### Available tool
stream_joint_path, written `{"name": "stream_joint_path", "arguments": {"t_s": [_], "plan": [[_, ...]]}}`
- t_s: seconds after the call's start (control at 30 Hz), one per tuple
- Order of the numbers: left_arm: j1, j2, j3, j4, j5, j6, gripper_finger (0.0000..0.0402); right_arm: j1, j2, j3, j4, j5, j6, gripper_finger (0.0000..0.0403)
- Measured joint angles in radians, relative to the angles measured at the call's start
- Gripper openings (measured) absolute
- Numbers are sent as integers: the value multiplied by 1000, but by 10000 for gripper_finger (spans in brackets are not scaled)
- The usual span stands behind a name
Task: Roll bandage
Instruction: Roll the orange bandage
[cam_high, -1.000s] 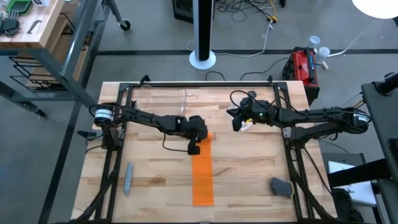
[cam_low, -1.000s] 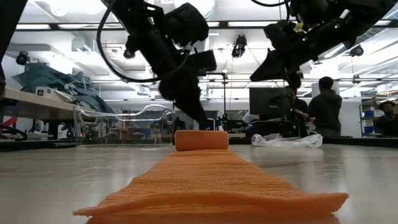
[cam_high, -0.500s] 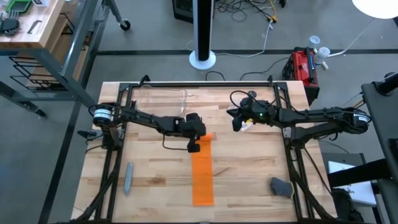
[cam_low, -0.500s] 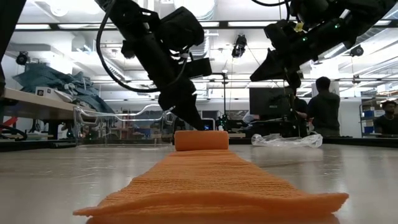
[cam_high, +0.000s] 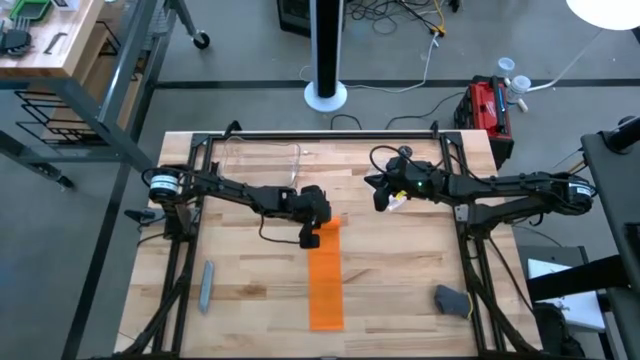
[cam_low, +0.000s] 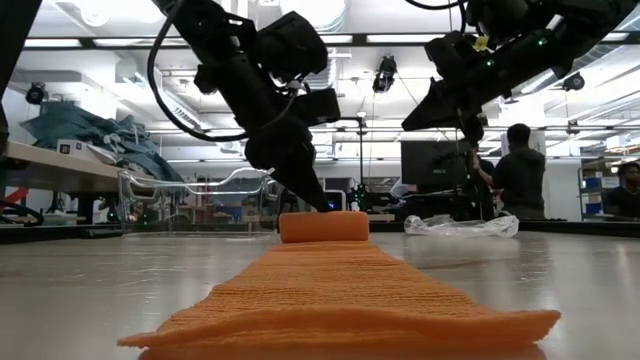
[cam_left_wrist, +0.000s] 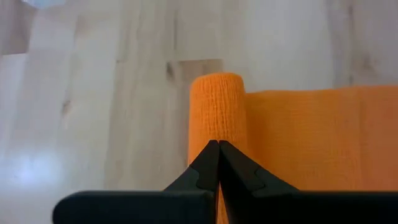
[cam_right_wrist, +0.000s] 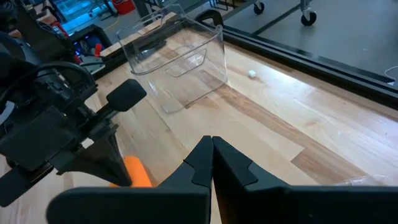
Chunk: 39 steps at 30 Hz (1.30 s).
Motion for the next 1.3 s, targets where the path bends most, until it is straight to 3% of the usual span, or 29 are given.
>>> {"name": "stream_joint_path", "arguments": {"t_s": [0.87,0.93,1.1,1.3], "plan": [[0,-32,-1,3,228,-4,0,0,0,0,1,0,-8,0],[-1,-37,-1,18,191,-5,0,0,0,0,1,0,-8,0],[0,-39,-1,32,-18,-9,0,0,0,0,1,0,-8,0],[-1,-35,-29,59,-41,-15,0,0,0,0,2,-1,-8,0]]}}
